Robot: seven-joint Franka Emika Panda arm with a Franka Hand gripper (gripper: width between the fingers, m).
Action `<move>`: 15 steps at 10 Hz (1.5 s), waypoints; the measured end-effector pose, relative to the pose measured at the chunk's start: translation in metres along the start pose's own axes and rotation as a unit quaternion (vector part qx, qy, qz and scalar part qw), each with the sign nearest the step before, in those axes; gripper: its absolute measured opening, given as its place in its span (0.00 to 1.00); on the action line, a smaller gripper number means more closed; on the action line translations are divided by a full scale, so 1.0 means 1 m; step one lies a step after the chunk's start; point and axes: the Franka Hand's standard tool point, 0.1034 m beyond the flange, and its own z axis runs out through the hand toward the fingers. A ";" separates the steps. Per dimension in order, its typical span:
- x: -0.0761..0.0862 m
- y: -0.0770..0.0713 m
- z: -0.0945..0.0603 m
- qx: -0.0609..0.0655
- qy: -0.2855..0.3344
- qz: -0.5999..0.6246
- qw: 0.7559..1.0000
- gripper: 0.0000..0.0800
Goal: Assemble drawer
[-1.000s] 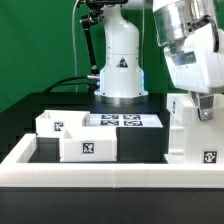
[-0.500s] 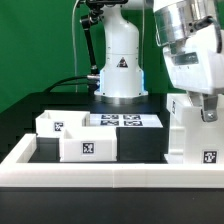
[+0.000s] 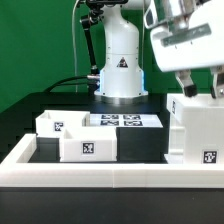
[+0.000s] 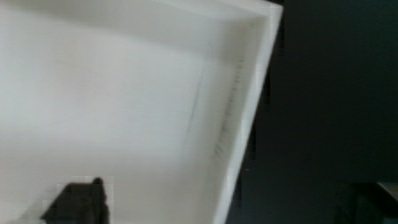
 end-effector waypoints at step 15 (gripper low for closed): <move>0.063 0.108 -0.018 -0.069 -0.028 -0.655 0.752 0.81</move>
Offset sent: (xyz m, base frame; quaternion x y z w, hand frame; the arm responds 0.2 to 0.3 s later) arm 0.0000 0.0000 0.0000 0.0000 0.0000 -0.1938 0.9810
